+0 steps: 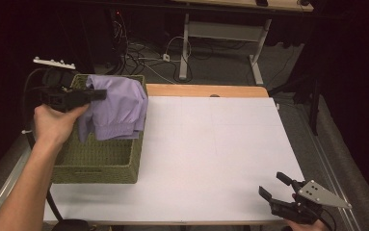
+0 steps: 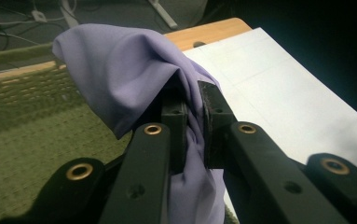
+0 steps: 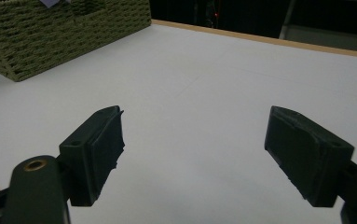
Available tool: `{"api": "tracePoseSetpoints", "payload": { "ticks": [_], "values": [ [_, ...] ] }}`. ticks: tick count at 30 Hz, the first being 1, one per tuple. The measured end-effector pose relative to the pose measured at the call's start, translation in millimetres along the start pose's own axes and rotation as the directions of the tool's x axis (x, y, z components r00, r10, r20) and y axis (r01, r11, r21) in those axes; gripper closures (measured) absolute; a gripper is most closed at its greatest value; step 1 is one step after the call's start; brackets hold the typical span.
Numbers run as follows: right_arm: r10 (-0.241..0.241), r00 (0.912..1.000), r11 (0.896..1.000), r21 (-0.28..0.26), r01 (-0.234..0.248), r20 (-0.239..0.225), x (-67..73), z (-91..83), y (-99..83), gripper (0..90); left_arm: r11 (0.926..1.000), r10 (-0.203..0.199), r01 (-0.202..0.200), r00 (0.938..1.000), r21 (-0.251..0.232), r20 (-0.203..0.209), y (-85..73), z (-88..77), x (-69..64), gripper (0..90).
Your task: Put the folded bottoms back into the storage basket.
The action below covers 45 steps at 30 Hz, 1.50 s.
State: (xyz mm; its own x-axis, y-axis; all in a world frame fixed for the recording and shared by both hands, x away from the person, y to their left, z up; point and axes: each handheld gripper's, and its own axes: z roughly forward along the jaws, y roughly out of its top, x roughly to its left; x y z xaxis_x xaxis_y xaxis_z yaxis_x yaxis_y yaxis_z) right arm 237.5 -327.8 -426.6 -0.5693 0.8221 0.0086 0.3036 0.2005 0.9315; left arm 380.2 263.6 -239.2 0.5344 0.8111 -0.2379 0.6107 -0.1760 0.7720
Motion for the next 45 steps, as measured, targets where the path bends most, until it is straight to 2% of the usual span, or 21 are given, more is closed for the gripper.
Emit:
{"api": "tracePoseSetpoints", "payload": {
  "ticks": [7,13,14,15,21,23,27,33,36,39,45],
  "values": [
    [-0.003,1.0000,1.000,0.002,0.003,0.000,0.2,0.5,0.1,19.9,0.9996,-0.023,0.022,0.9993,-0.018,-0.030,-4.6,-15.5,12.9,80.7],
    [-0.003,1.0000,1.000,0.004,0.003,0.000,0.4,0.7,0.2,19.9,0.9997,-0.023,0.023,0.9982,-0.005,-0.056,-8.3,-15.7,17.8,80.6],
    [-0.004,1.0000,1.000,0.004,0.004,-0.001,0.5,0.8,0.2,19.9,0.9997,-0.017,0.018,0.9972,0.016,-0.072,-10.2,-11.7,19.5,80.6],
    [-0.004,1.0000,1.000,0.004,0.004,-0.001,0.5,0.8,0.2,19.9,0.9997,-0.017,0.018,0.9972,0.016,-0.072,-10.2,-11.7,19.5,80.6],
    [-0.007,1.0000,1.000,0.004,0.007,-0.001,0.7,0.8,0.3,19.9,0.9961,0.009,0.001,0.9932,0.088,-0.116,-18.6,12.9,22.3,80.5],
    [-0.005,1.0000,1.000,0.003,0.005,-0.001,0.6,0.5,0.2,19.9,0.9938,0.005,0.007,0.9935,0.111,-0.114,-22.7,25.5,24.9,80.5],
    [-0.006,1.0000,1.000,0.003,0.006,-0.001,0.4,0.1,0.1,19.9,0.9912,-0.001,0.015,0.9949,0.131,-0.100,-27.3,38.9,27.0,80.4],
    [-0.008,1.0000,1.000,0.003,0.008,-0.002,0.7,0.1,0.1,19.9,0.9901,-0.018,0.029,0.9967,0.138,-0.079,-32.8,50.9,29.3,80.3],
    [-0.008,1.0000,1.000,0.004,0.008,-0.003,0.6,0.2,0.1,19.9,0.9892,-0.025,0.037,0.9962,0.142,-0.083,-36.0,58.2,34.3,80.1],
    [-0.009,1.0000,1.000,0.005,0.009,-0.003,0.7,0.5,0.1,19.9,0.9890,-0.026,0.040,0.9950,0.142,-0.096,-40.1,68.3,42.1,79.9],
    [-0.008,1.0000,1.000,0.007,0.008,-0.002,0.3,1.0,0.2,19.9,0.9852,-0.069,0.085,0.9914,0.149,-0.111,-50.2,92.6,62.5,79.7]
  ]
}}
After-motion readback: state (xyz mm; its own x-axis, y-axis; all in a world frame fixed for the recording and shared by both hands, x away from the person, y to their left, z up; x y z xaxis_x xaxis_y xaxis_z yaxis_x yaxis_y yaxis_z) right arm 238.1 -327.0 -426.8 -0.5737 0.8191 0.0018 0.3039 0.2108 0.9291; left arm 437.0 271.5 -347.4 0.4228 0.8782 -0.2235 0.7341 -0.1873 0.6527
